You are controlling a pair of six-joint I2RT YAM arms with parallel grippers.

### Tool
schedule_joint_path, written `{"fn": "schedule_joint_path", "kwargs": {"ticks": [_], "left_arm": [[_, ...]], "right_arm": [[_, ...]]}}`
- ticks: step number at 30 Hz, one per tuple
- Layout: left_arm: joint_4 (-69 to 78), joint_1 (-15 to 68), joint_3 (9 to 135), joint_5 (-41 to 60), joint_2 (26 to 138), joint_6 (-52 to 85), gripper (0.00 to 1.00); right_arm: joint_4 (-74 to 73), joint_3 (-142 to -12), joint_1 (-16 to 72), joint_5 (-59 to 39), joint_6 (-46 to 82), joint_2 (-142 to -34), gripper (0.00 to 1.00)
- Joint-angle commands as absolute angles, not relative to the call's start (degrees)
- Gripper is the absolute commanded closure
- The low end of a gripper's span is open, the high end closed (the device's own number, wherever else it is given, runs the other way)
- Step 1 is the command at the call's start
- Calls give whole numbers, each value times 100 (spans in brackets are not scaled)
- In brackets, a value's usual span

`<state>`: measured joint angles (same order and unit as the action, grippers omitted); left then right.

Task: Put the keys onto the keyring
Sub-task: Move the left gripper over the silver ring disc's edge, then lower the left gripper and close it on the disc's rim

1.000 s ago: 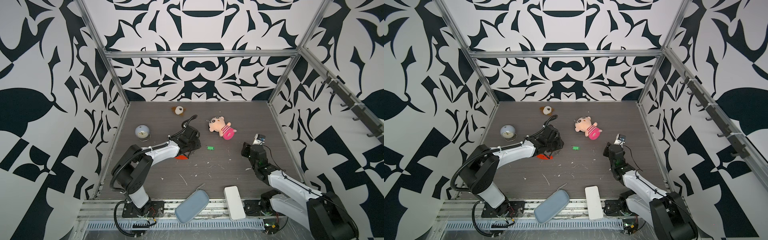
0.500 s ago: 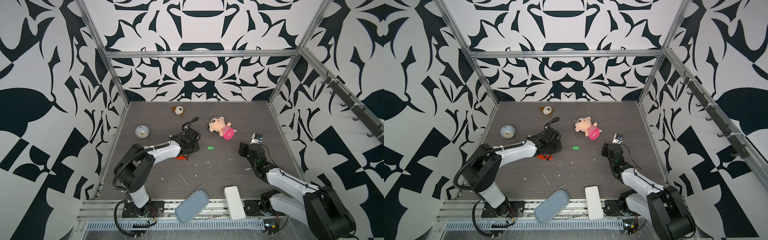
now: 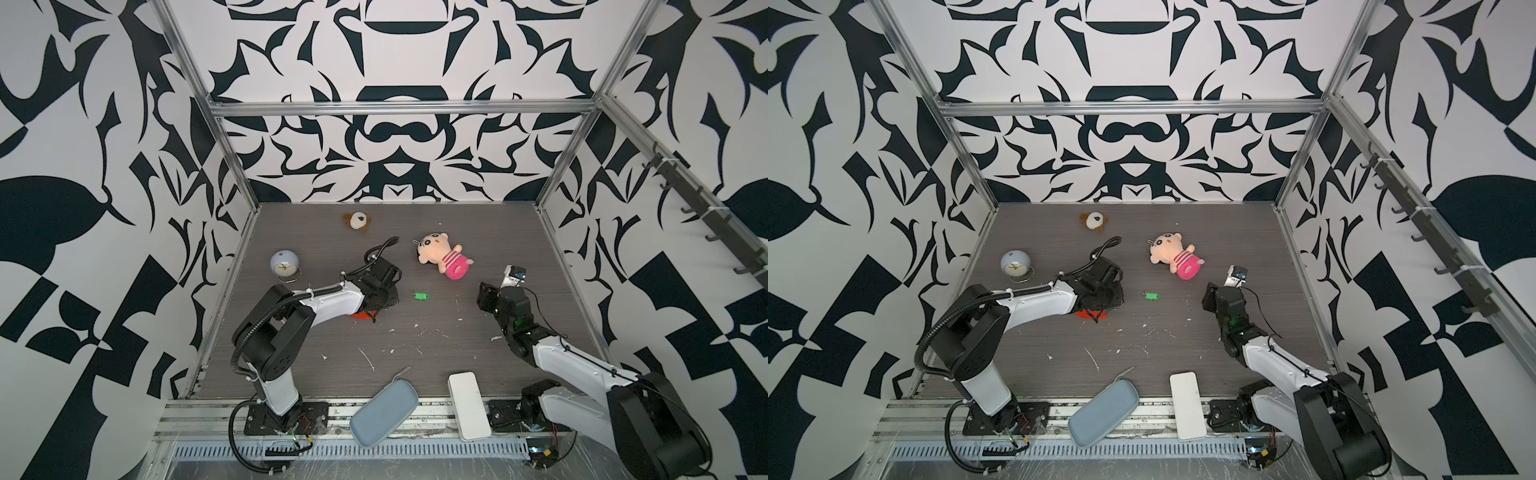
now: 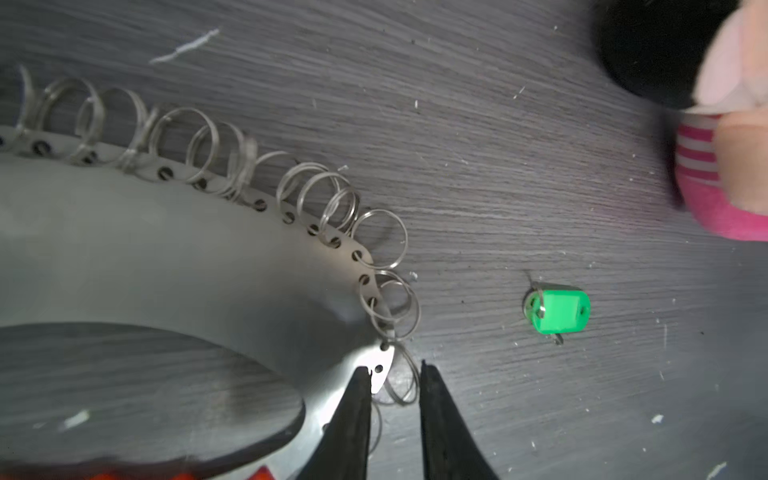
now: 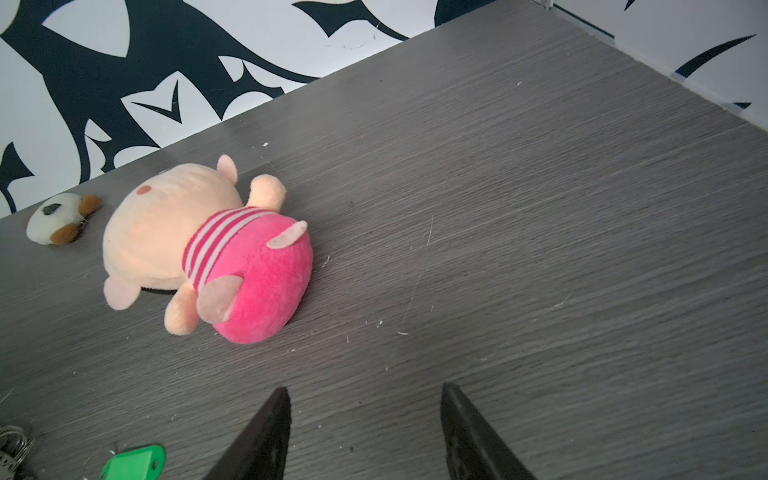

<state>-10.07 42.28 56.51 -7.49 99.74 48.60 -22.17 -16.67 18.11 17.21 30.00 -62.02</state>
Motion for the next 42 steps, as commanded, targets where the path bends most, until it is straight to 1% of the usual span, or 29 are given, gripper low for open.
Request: {"fn": "schedule_joint_path", "kwargs": {"ticks": [1,9,13,14,16,17,18,19,21,25,29,36,42], "left_arm": [[-1013,4219,5521,-848,10049,4917,75],[-998,4219,5550,-887,10019,4957,75],[-1038,4219,5617,-828,9986,4977,72],[-1082,4225,5642,-813,9948,4976,70],[-1116,4266,5660,-845,9833,5005,63],[-1121,4306,5660,-894,9758,5002,56],[-1144,4347,5675,-965,9690,5004,52],[-1199,4375,5714,-1024,9654,5003,49],[-1399,4450,5852,-1182,9682,5035,48],[-1751,4610,6180,-1418,9974,4954,50],[-2044,4685,6466,-1561,10264,4900,57],[-2148,4685,6348,-1889,10121,4912,60],[-2089,4685,6293,-1815,10197,4913,64]], "right_arm": [[-2446,-1705,1839,1826,2988,-6090,39],[-2442,-1701,1846,1851,3006,-6073,39],[-2441,-1703,1844,1837,3016,-6073,40],[-2443,-1703,1839,1824,3015,-6067,40],[-2451,-1696,1845,1828,3015,-6081,40],[-2452,-1699,1845,1834,3015,-6091,39],[-2443,-1696,1846,1828,3022,-6091,40],[-2443,-1705,1846,1812,3026,-6084,40],[-2435,-1718,1840,1774,3015,-6091,40],[-2424,-1722,1845,1776,3023,-6095,40],[-2417,-1723,1840,1793,3023,-6117,39],[-2394,-1709,1846,1815,3046,-6036,40],[-2400,-1744,1845,1798,3044,-6135,40]]}}
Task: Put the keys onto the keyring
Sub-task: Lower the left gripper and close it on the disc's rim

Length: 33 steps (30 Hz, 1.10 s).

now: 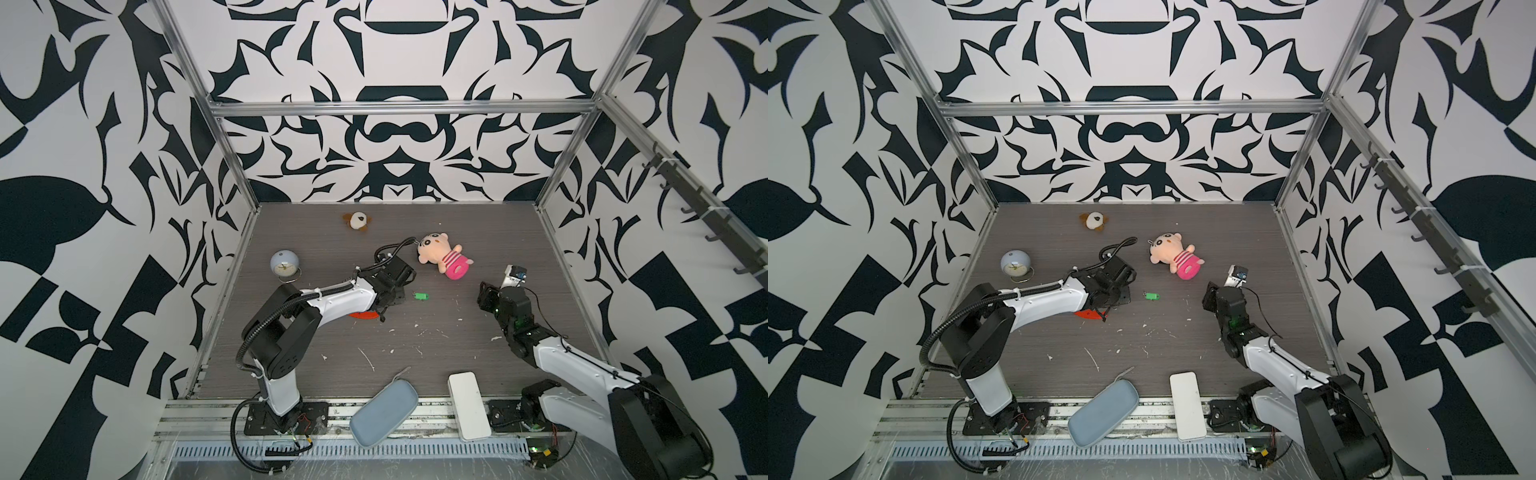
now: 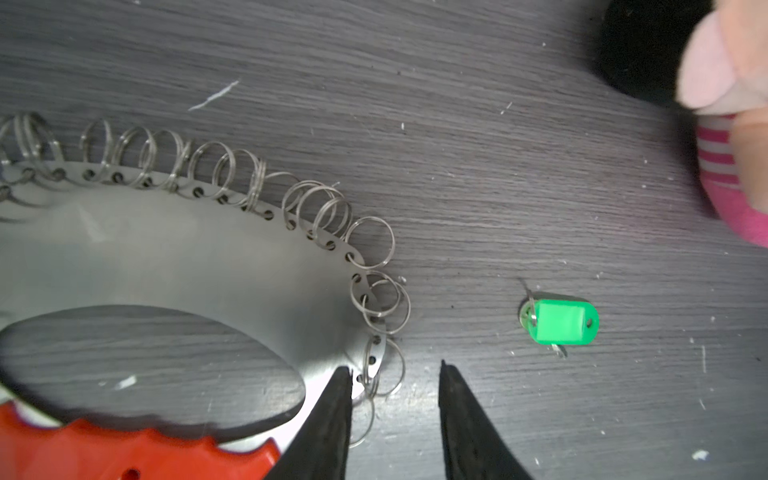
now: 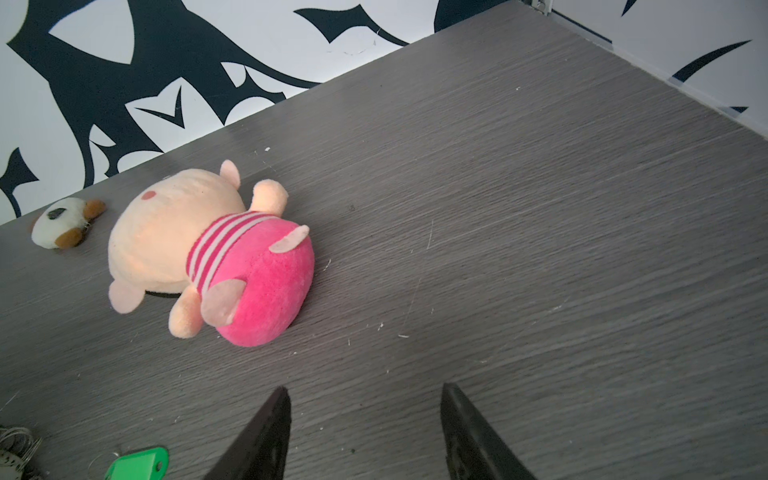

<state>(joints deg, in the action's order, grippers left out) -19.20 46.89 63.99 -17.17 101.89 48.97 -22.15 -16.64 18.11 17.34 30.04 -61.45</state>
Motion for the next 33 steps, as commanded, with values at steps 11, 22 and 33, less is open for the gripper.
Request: {"fn": "schedule_joint_path", "kwargs": {"ticks": [11,22,33], "left_arm": [[-2001,4685,6388,-1713,10592,4929,75],[-2092,4685,6461,-1854,10648,4907,95],[-2014,4770,6241,-2197,9046,3479,100]], "right_arm": [[-2410,-1731,1845,1828,3050,-6126,44],[-2403,-1739,1846,1838,3059,-6127,45],[-2212,-1983,1845,1768,2875,-6590,44]]}}
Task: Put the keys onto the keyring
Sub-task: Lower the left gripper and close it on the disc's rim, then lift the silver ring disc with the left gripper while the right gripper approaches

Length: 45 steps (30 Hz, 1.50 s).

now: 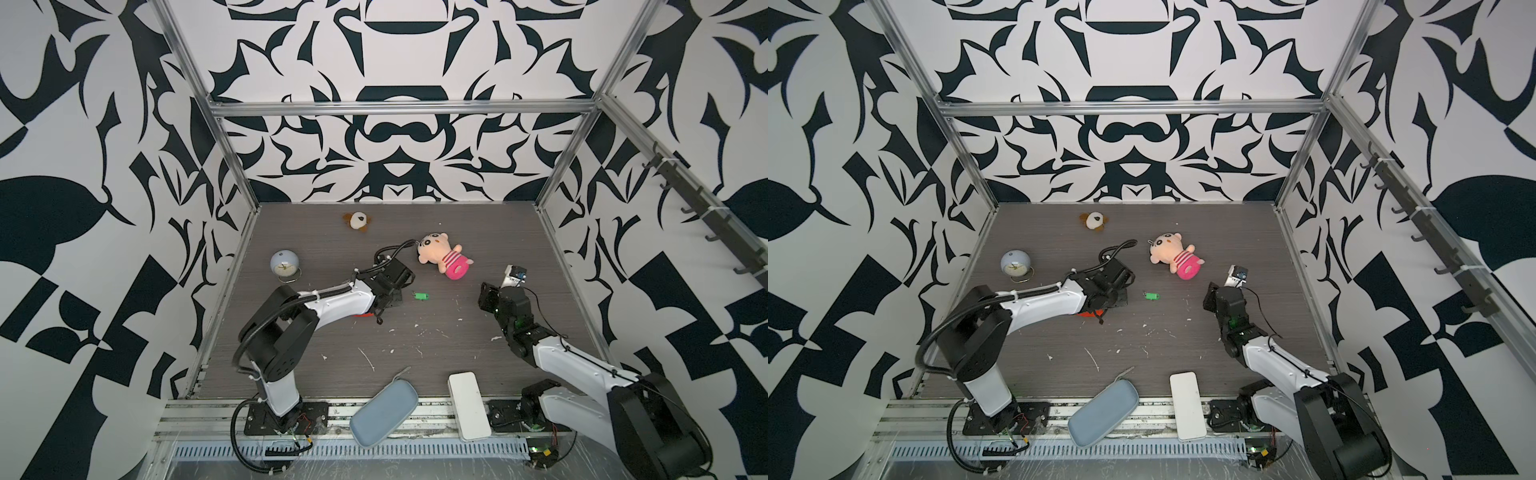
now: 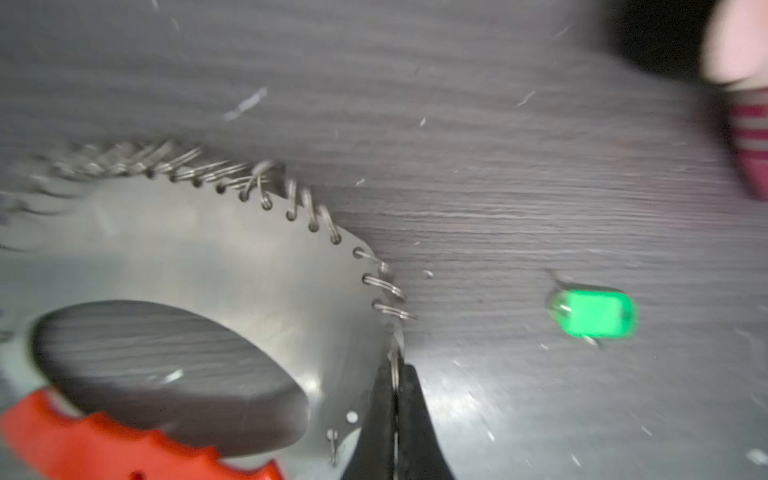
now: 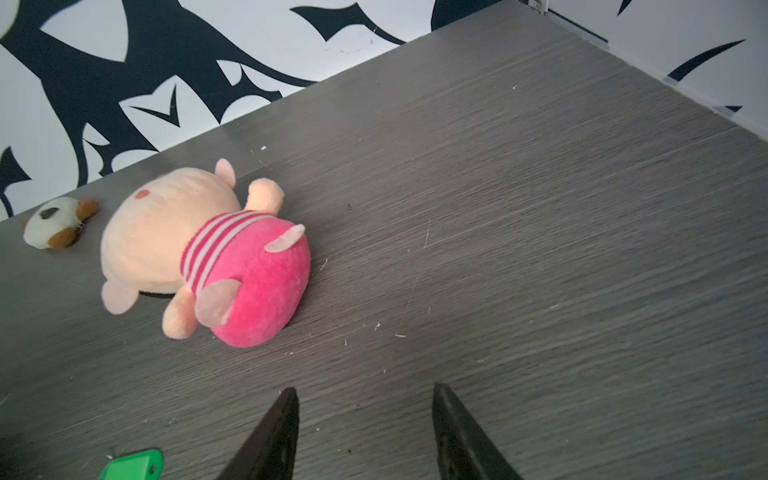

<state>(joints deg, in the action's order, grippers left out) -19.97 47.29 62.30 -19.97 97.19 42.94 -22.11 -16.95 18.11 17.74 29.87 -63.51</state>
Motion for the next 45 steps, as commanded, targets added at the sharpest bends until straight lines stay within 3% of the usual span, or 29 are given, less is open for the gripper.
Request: {"fn": "schedule_joint_path", "kwargs": {"ticks": [1,7,12,17,22,27,32,39,45], "left_arm": [[-1924,4781,6190,-2231,8831,3161,100],[-1242,4781,5452,-2053,6998,804,100],[-824,4711,4926,-831,5817,-865,100],[-1787,4346,5663,-81,5797,-638,100],[-1936,4295,6104,-97,6088,-265,100],[-3006,3968,7343,-857,7237,822,100],[-4293,3764,8576,-1003,8532,1602,100],[-4106,3572,8635,-179,8562,1839,100],[-3637,2640,8905,770,9175,2654,100]], "right_arm": [[-2154,-2068,1845,1651,2831,-6697,42],[-1519,-2543,1841,741,2847,-6951,36],[80,-3422,1854,-722,2916,-6379,39],[435,-3941,1868,-1600,3262,-6000,51],[596,-4726,1975,-2205,3482,-6006,52],[686,-5508,2041,-2258,3483,-6379,51],[1386,-6205,2048,-2228,3400,-6919,51],[1455,-6567,2058,-2295,3275,-7303,50],[1513,-6943,2057,-2603,3059,-8028,48]]}}
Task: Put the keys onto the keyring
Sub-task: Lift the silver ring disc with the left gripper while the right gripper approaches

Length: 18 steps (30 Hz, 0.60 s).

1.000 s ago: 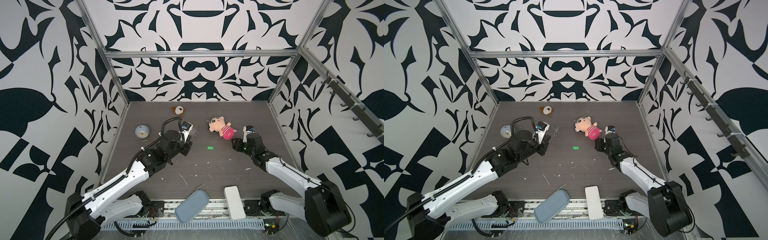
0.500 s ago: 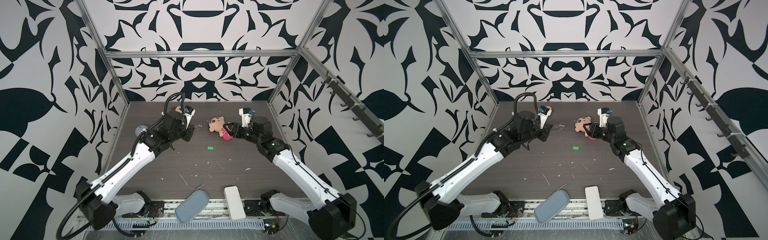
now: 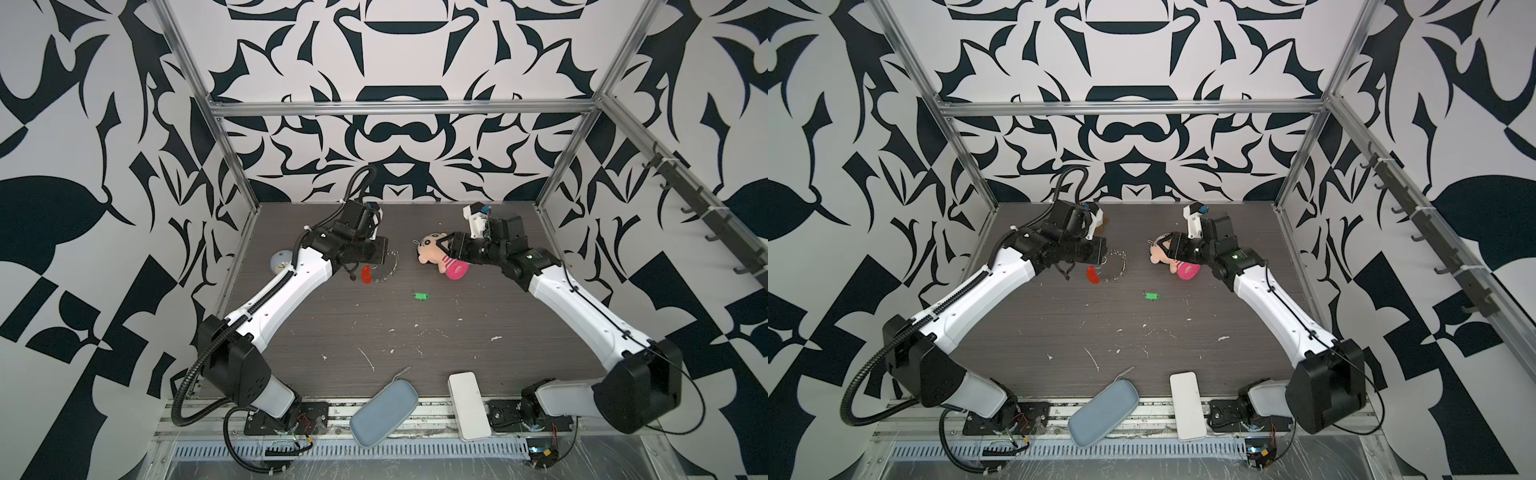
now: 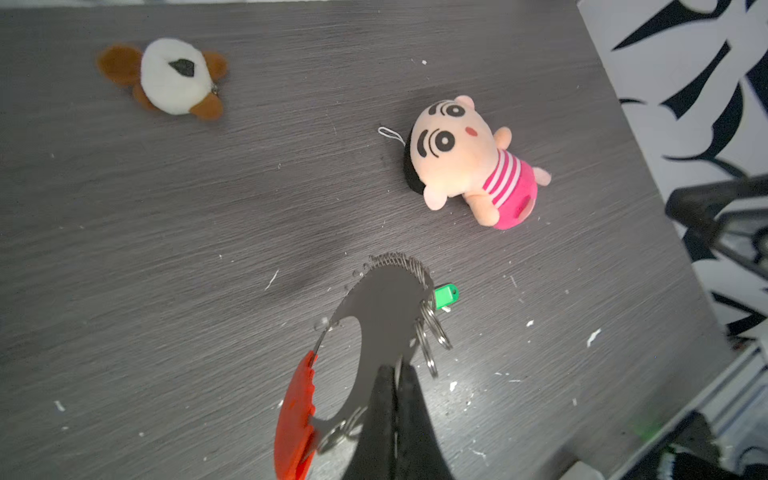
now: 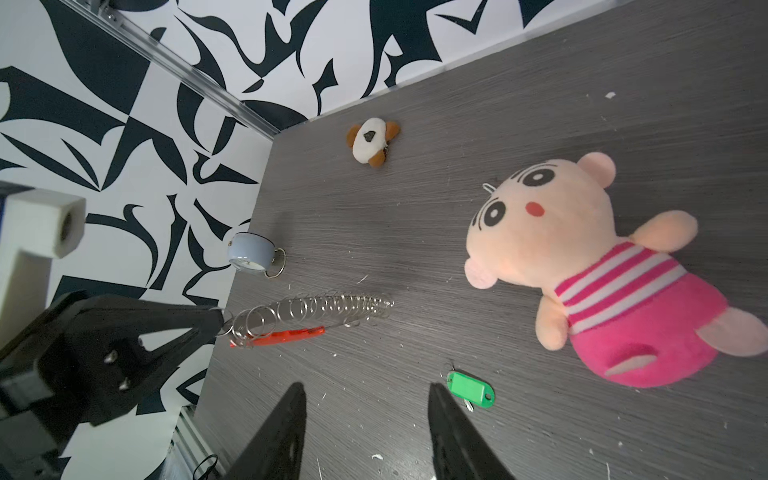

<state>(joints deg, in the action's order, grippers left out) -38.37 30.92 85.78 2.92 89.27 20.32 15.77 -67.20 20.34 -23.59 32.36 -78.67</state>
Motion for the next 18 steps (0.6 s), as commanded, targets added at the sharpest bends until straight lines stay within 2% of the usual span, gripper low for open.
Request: {"fn": "schedule_joint_path", "kwargs": {"ticks": [1,9,14,18], "left_arm": [[-3574,2502,8903,797,9223,2875,100],[-3286,2154,8796,734,9484,3452,100],[-2512,2049,8472,924,9543,4116,100],[-1840,2039,7966,912,9589,4577,100]], "right_arm": [[1461,-6951,2057,-2629,3074,-8135,47],[516,-7485,2273,-3271,3669,-9514,44],[511,-8393,2556,-3734,3645,-10508,43],[33,-8414,2584,-3906,3958,-10847,44]]}}
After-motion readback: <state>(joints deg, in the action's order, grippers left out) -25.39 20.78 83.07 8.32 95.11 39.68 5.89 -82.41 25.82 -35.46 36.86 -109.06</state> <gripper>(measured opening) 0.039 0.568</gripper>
